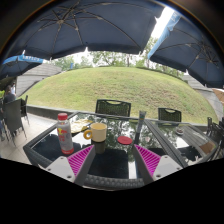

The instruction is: Pour water

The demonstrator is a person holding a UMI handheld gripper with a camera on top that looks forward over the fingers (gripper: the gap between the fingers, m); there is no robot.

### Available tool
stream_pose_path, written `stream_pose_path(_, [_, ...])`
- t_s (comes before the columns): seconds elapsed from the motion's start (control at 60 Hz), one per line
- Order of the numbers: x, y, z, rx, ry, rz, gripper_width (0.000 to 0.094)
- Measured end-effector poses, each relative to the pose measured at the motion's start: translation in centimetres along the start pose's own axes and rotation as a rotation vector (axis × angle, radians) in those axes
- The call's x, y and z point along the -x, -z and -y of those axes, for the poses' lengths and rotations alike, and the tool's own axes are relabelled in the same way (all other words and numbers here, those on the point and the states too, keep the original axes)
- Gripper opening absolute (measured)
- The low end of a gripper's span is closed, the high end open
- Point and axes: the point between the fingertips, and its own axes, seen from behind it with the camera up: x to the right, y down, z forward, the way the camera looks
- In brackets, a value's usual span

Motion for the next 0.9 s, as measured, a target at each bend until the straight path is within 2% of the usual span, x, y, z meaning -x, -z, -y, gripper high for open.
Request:
stream_pose_path(0.033, [-0.2, -2.5, -0.1, -0.003, 0.005, -0.012, 0.0827])
stream_pose_path(0.05, [-0.3, -0.2, 0.1, -0.002, 0.004, -0.017, 0.0827])
stream_pose_path(0.083, [-0.5, -0.3, 0.2, -0.005, 0.011, -0.03, 0.0826])
stream_pose_path(0.1, [-0.4, -2.7, 0.0, -0.008, 0.015, -0.034, 0.0825])
stream_pose_path(0.15, [-0.4, -1.1, 0.1, -0.003, 0.026, -0.039, 0.0825])
stream_pose_path(0.3, [0.0, -2.6, -0.2, 0.014, 0.047, -0.025, 0.0825])
stream_pose_path(0.4, [2.2, -4.3, -0.3, 0.013, 0.049, 0.017, 0.0827])
stream_pose_path(0.7, [15.6, -8.9, 0.4, -0.027, 0.043, 0.261, 0.0821])
stream_pose_path(0.9, [19.5, -15.5, 1.6, -0.078, 0.014, 0.213, 0.0823])
